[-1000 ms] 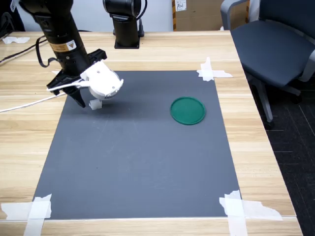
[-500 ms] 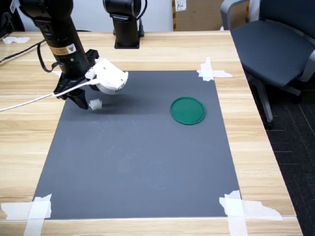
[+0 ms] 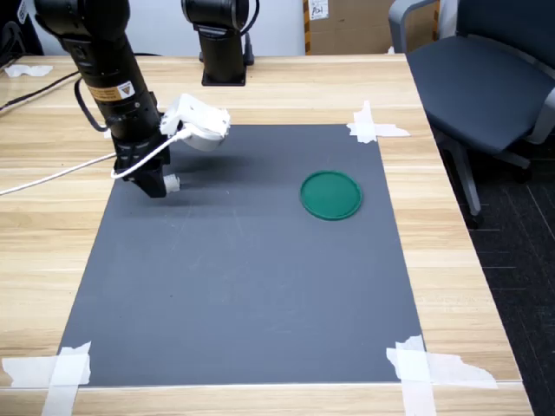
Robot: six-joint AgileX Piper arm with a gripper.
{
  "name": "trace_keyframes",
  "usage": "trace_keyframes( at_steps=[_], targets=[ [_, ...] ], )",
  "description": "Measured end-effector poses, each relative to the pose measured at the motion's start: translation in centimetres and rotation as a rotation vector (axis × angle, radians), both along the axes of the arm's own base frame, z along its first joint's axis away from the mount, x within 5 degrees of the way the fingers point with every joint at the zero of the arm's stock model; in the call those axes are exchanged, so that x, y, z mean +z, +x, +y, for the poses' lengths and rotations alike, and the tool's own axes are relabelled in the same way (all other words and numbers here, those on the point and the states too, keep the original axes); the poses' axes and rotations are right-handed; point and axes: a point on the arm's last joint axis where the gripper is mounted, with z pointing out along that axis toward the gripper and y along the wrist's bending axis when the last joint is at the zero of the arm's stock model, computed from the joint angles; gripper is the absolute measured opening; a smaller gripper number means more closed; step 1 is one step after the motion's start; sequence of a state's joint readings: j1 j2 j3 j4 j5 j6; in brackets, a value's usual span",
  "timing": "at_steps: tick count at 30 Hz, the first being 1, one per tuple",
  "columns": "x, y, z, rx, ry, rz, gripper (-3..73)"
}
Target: Grasp a white terminal and put it in the green lid.
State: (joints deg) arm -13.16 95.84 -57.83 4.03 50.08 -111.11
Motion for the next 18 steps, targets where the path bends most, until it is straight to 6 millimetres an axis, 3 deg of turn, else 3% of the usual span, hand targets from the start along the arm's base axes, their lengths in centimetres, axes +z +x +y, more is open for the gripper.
trace_keyframes(
  at_steps=[6,18],
  targets=[
    [-0.6,0.6,1.1,0.001,-0.009,0.0,64.4],
    [-1.2,0.7,0.7,0.022,-0.058,0.024,63.1]
  ],
)
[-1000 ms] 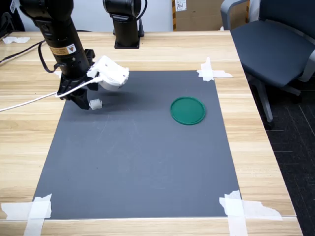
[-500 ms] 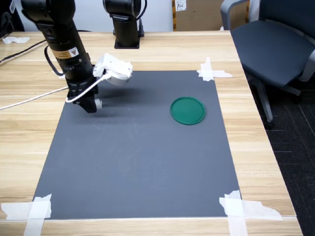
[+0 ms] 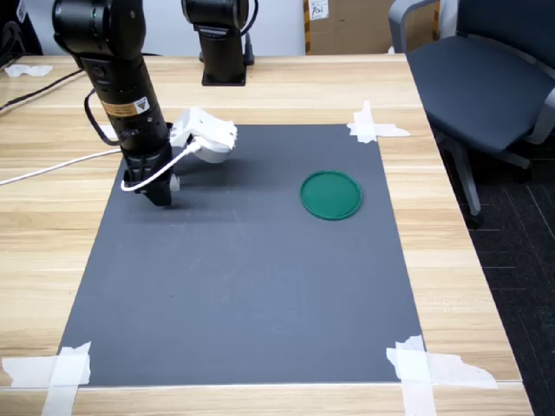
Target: Grasp a white terminal and put it in the green lid.
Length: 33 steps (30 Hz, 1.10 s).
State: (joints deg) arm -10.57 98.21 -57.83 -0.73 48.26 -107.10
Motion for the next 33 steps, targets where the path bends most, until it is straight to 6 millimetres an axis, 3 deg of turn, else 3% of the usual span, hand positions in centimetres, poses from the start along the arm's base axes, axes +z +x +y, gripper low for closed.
trace_keyframes(
  at_steps=[27,30,33],
  targets=[
    [-1.1,0.0,0.0,-0.013,0.01,0.051,48.1],
    [-1.1,0.0,0.0,-0.015,0.011,0.051,44.4],
    [-1.1,0.0,0.0,-0.015,0.011,0.051,35.8]
  ],
)
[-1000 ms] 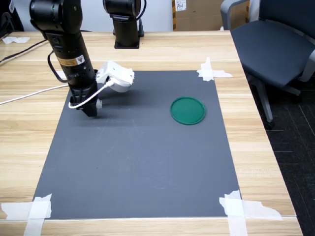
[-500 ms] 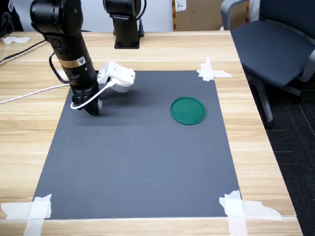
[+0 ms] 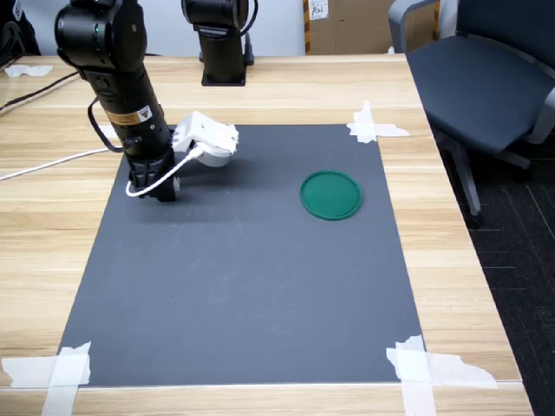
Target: Grasp a white terminal and put it in the green lid.
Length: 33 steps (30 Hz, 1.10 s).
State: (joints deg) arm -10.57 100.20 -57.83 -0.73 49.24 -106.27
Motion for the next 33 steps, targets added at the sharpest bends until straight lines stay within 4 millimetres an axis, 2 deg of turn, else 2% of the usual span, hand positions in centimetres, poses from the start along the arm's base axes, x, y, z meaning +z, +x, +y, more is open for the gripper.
trace_keyframes(
  at_steps=[6,7,16,22,28,33],
  targets=[
    [0.2,0.0,0.2,-0.02,0.022,-0.01,8.9],
    [0.5,0.0,0.3,-0.032,0.034,-0.021,7.3],
    [5.2,-1.1,1.6,-0.184,0.148,-0.165,7.4],
    [8.1,-2.3,2.1,-0.396,0.216,-0.248,7.4],
    [11.1,-3.9,3.4,-0.647,0.395,-0.301,7.4],
    [13.4,-5.2,4.6,-0.728,0.542,-0.324,7.4]
  ],
)
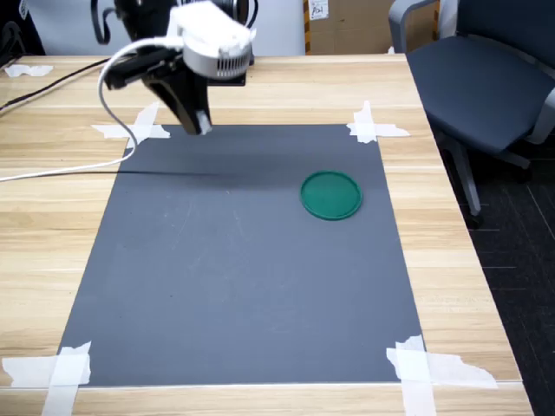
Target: Grasp a white terminal and put it in the green lid.
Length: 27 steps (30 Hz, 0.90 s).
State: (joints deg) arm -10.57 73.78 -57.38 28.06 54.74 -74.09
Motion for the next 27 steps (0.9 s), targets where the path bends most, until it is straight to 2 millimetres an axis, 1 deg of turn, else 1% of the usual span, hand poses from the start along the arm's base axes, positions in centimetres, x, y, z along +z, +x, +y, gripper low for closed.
trace_keyframes(
  at_steps=[5,9,13,16,19,22,27],
  targets=[
    [1.7,-1.1,1.2,0.0,0.066,-0.058,7.4],
    [2.1,-1.7,3.2,0.041,0.062,-0.047,7.4],
    [1.9,-2.1,5.2,0.047,0.064,0.0,7.4],
    [1.9,-2.2,6.4,0.047,0.069,0.0,7.4],
    [1.8,-2.3,7.5,0.083,0.056,0.0,7.4],
    [1.2,-2.2,8.6,0.121,0.024,0.023,7.4],
    [-0.5,-1.8,10.5,0.171,-0.045,0.088,7.4]
  ],
)
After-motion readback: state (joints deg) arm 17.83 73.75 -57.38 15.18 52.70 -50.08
